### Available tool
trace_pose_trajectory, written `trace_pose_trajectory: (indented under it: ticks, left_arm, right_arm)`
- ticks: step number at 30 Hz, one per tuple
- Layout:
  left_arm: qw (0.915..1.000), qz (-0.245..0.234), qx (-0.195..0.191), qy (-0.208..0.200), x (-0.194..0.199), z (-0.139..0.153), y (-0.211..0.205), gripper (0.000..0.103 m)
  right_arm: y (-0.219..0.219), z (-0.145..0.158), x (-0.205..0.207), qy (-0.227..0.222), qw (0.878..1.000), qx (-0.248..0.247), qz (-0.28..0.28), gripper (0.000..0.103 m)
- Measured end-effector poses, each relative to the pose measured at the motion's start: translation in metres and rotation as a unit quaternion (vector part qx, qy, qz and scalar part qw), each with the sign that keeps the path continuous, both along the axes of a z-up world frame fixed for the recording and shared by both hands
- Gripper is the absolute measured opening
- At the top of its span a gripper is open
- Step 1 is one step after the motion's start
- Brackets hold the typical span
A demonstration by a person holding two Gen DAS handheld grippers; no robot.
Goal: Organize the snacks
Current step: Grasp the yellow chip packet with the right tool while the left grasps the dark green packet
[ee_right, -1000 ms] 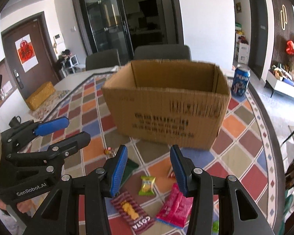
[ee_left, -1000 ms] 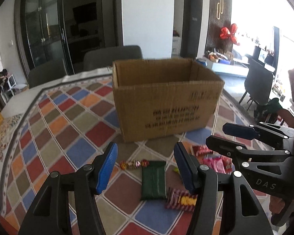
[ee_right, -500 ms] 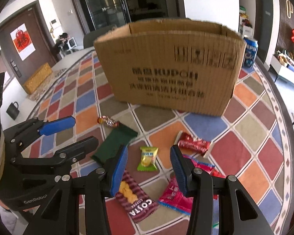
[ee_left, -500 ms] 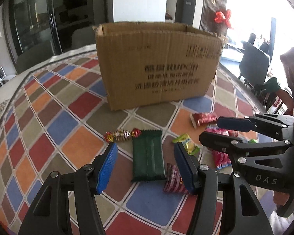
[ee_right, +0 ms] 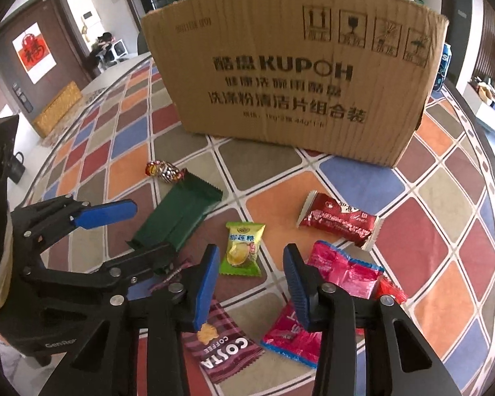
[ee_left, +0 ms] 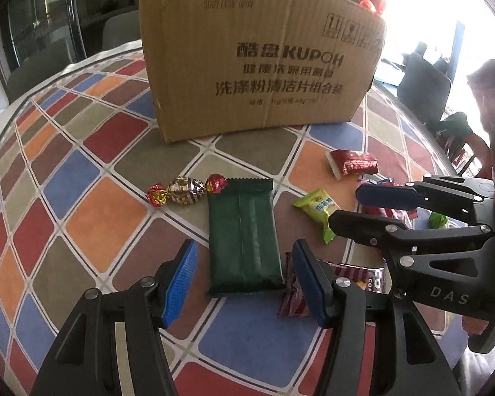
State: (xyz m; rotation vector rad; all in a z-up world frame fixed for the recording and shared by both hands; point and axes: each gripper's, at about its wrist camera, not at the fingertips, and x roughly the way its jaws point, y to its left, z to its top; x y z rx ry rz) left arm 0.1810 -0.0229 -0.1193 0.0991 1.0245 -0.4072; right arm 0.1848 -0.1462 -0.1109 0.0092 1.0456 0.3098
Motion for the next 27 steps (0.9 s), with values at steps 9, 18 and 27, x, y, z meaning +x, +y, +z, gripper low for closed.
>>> trace_pose_trajectory:
  ticks: [9, 18, 27]
  left_arm:
    - [0.9998, 0.017, 0.004, 0.012, 0.011, -0.010, 0.001, 0.057]
    - [0.9994, 0.026, 0.025, 0.000, 0.014, -0.012, -0.004, 0.045]
    - [0.9995, 0.029, 0.012, 0.002, 0.013, -0.011, -0.001, 0.043]
  right_arm:
    - [0.000, -0.009, 0.008, 0.011, 1.000, 0.000, -0.002, 0.039]
    - [0.004, -0.014, 0.013, 0.018, 1.000, 0.004, 0.002, 0.039]
    - [0.011, -0.017, 0.016, 0.014, 1.000, -0.005, 0.005, 0.026]
